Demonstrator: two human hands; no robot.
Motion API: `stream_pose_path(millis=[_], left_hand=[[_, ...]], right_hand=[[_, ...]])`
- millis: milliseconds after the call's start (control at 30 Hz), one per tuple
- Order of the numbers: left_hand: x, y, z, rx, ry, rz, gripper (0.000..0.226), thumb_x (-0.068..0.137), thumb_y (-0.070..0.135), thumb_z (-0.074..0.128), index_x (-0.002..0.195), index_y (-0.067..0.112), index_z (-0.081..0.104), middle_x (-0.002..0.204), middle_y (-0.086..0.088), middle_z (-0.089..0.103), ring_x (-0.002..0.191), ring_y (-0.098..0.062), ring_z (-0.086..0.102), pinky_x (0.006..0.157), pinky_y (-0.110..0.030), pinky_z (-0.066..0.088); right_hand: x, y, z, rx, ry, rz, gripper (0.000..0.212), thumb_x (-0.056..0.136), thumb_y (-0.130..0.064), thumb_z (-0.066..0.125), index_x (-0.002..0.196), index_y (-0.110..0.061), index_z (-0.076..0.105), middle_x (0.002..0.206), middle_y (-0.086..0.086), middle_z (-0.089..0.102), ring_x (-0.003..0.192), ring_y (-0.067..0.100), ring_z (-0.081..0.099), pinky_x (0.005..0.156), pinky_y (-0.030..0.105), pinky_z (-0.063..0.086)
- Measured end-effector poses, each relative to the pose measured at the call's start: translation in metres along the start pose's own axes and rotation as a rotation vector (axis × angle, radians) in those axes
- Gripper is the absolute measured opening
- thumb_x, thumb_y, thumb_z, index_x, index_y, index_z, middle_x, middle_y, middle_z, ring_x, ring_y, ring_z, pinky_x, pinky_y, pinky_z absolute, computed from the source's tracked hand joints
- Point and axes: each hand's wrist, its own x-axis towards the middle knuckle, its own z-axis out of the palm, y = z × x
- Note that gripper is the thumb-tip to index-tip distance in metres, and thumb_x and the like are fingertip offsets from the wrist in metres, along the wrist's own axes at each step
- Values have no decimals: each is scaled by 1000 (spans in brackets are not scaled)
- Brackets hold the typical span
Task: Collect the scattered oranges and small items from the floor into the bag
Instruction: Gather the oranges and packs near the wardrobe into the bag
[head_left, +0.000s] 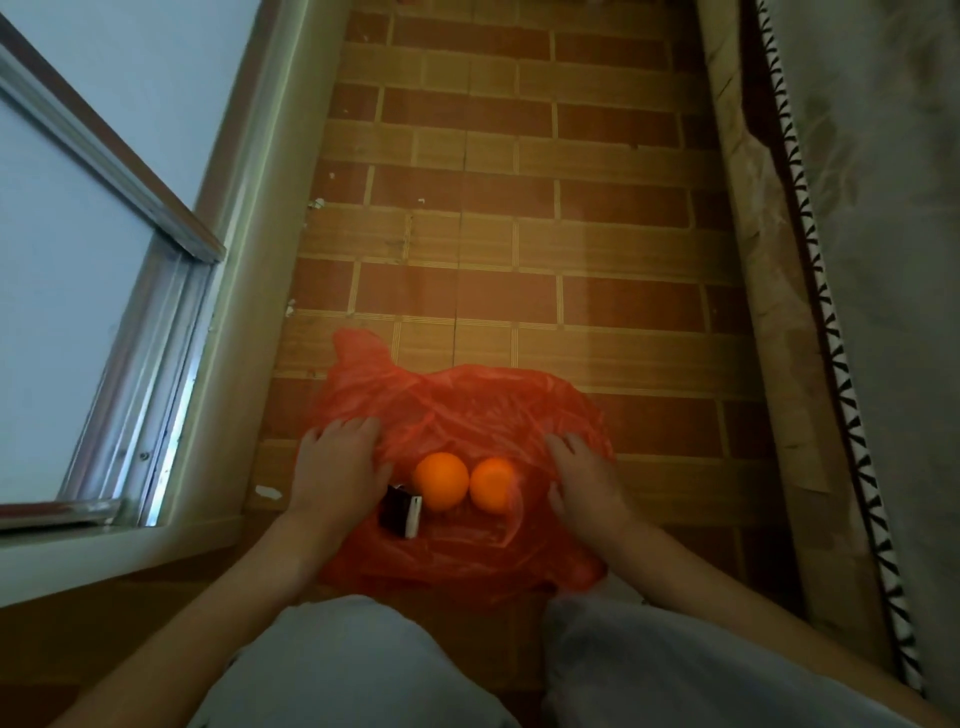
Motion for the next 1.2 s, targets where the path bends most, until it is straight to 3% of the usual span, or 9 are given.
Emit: stream_pose_path(millis=[167, 367, 467, 600, 733, 900, 1033, 1200], left_hand=[[-7, -5, -14, -137, 139, 64, 28, 78, 30, 79, 97, 18, 62, 90, 1, 66, 87, -26, 64, 86, -46, 47], [-13, 7, -44, -377, 262, 32, 21, 91, 23, 71, 84, 20, 52, 74, 5, 53, 66, -15, 52, 57, -34, 41], [-13, 14, -65, -486, 285, -14, 14, 95, 24, 69, 89, 24, 56, 76, 10, 58, 68, -7, 57, 57, -30, 48], [-17, 32, -95, -621, 317, -66, 11, 94, 19, 71, 89, 22, 62, 78, 8, 63, 72, -11, 63, 64, -38, 53], [-33, 58, -132, -669, 266, -116, 10, 94, 18, 71, 89, 21, 64, 80, 9, 64, 77, -8, 63, 68, -32, 52], [-63, 87, -194, -669, 171, -184, 8, 95, 23, 70, 90, 25, 64, 81, 11, 64, 75, -5, 62, 64, -27, 49], [-87, 110, -260, -700, 156, -201, 7, 96, 20, 70, 92, 23, 66, 84, 13, 65, 82, -2, 64, 68, -13, 45], [-108, 131, -337, -677, 104, -197, 2, 98, 29, 64, 96, 30, 64, 83, 13, 65, 75, -6, 64, 66, -25, 54]], right_hand=[[7, -9, -7, 179, 49, 11, 58, 90, -9, 65, 145, -23, 54, 131, 2, 64, 117, 21, 63, 95, 27, 47], [22, -32, -26, 359, 153, -46, 51, 84, -7, 72, 131, -27, 66, 106, -7, 67, 89, 6, 61, 78, 21, 45], [36, -47, -34, 445, 185, -49, 48, 84, -6, 72, 126, -27, 68, 101, -11, 63, 80, -1, 58, 75, 17, 45], [49, -56, -50, 543, 235, -30, 45, 83, -6, 73, 122, -29, 70, 96, -20, 61, 77, -2, 59, 71, 19, 48], [35, -62, -92, 621, 222, 47, 43, 85, -7, 72, 118, -33, 68, 96, -20, 62, 75, -4, 57, 71, 18, 45], [-24, -83, -166, 688, 143, 146, 35, 93, -10, 69, 118, -35, 66, 106, -13, 65, 88, 4, 62, 73, 22, 54], [-74, -109, -232, 789, 136, 212, 33, 96, -13, 65, 122, -32, 66, 107, -13, 69, 95, 4, 66, 77, 24, 59], [-122, -139, -307, 807, 138, 213, 33, 94, -10, 64, 121, -30, 67, 101, -13, 73, 84, 1, 64, 69, 15, 51]])
